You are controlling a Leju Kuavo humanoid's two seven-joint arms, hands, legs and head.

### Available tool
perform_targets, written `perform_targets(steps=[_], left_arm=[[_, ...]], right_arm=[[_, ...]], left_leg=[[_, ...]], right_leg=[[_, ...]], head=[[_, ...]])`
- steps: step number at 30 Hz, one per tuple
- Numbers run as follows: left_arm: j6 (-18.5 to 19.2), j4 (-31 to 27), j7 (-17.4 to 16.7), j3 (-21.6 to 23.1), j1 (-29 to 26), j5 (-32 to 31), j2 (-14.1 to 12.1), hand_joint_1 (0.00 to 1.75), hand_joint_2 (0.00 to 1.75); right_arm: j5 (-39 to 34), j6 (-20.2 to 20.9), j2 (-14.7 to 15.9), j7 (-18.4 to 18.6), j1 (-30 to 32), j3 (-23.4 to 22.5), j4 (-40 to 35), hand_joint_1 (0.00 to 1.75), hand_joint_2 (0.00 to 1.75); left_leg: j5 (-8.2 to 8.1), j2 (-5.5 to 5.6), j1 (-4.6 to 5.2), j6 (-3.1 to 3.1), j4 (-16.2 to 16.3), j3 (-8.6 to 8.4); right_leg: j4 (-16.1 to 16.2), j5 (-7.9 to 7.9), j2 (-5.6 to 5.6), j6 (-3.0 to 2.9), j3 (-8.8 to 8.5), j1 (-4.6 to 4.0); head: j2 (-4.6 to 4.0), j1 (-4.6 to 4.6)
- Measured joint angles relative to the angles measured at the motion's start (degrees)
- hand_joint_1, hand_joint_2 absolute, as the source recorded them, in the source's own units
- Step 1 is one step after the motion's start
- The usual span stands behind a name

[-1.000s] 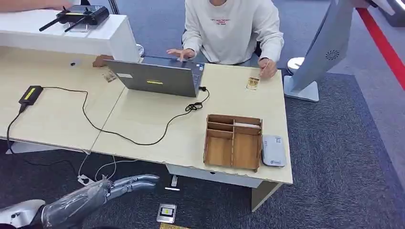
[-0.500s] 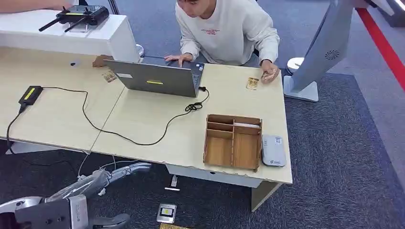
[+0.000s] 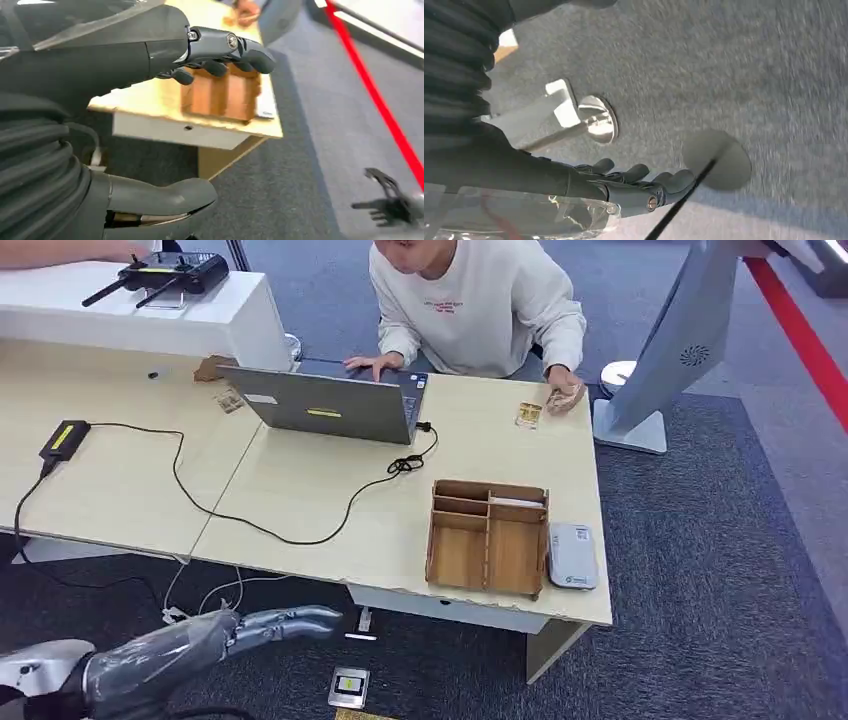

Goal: Pass the card to the sensor for recognition and then transmit it.

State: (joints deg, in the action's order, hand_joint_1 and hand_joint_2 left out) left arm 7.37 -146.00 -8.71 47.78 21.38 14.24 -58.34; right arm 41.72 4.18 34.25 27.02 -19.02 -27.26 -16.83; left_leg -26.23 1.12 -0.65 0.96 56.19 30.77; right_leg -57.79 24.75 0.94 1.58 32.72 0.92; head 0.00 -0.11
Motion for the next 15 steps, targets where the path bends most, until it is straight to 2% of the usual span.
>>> perform_targets(steps=[1,5,8,10,15], left_arm=[[2.17,0.0,2.3,-0.61,-0.49,-2.01,0.31,0.0,1.75],[6.85,0.04,8.42,-3.3,-2.08,-4.99,0.94,0.0,1.75],[12.44,0.88,16.0,-4.87,-2.84,-9.88,1.03,0.0,1.75],[15.07,1.97,19.07,-5.51,-3.5,-12.49,1.38,0.0,1.75],[21.31,2.91,23.1,-6.18,-4.34,-15.6,1.95,0.0,1.75]], right_arm=[[-0.61,2.3,0.0,0.33,-0.05,0.0,-0.07,0.0,1.75],[-2.25,9.51,0.0,0.68,-0.5,0.02,-0.72,0.0,1.75],[-3.61,16.02,-0.31,0.48,-0.93,0.15,-1.57,0.0,1.75],[-4.43,18.2,-0.59,0.48,-1.57,0.66,-2.12,0.0,1.75],[-6.03,20.95,-1.49,0.2,-3.09,2.47,-3.43,0.0,1.75]], left_leg=[[0.0,0.01,0.01,0.0,0.0,-0.01],[0.0,0.0,0.0,0.0,0.0,0.0],[0.0,0.02,0.01,0.0,-0.01,0.0],[0.0,0.01,0.02,0.0,-0.01,-0.02],[0.02,0.0,0.02,-0.02,-0.01,-0.1]], right_leg=[[0.0,0.0,0.0,0.0,0.0,0.0],[0.0,0.0,-0.01,0.0,-0.01,0.0],[0.0,0.0,-0.03,0.0,-0.07,0.0],[-0.01,0.0,-0.03,0.0,-0.09,0.0],[0.0,0.0,-0.03,0.0,-0.15,0.0]], head=[[0.0,-0.04],[0.0,-0.07],[-0.02,-0.11],[-0.09,-0.05],[-0.17,-0.02]])
